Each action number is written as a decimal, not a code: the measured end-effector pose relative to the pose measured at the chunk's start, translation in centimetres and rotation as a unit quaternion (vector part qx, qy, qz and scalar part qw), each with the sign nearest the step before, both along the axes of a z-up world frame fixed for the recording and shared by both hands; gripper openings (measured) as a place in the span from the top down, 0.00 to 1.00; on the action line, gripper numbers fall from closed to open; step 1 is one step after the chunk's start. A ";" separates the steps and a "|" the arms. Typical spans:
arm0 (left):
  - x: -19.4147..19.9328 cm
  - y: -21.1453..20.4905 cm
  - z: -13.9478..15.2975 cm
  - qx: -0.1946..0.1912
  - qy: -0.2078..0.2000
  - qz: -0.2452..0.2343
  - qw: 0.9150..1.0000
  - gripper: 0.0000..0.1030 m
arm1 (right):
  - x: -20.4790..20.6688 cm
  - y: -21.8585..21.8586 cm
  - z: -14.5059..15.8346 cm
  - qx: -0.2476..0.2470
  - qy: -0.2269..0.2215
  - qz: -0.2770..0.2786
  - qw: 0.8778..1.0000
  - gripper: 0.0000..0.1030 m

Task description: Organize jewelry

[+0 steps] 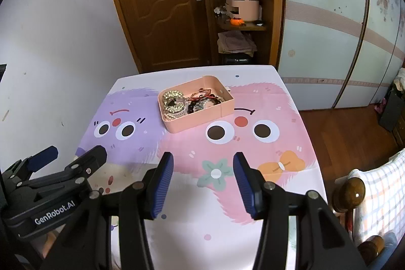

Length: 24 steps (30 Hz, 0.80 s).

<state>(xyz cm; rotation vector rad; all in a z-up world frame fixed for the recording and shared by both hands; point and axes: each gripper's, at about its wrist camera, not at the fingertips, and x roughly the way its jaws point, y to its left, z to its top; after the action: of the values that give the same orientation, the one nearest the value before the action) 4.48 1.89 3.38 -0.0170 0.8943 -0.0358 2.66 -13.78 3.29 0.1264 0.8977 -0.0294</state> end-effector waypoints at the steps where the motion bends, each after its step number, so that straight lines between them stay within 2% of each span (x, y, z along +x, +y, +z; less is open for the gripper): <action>1: -0.1 0.0 0.0 0.001 -0.001 0.000 1.000 0.02 | -0.1 0.1 0.0 0.000 0.000 0.000 1.000 0.52; 24: -0.2 0.6 -0.8 0.004 0.009 0.006 1.000 0.02 | -0.5 -0.2 -0.4 -0.001 0.007 -0.004 1.000 0.52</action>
<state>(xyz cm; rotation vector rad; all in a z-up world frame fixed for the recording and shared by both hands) 4.24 2.47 2.63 -0.0149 0.9130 -0.0219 2.20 -14.01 2.92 0.1284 0.9103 -0.0376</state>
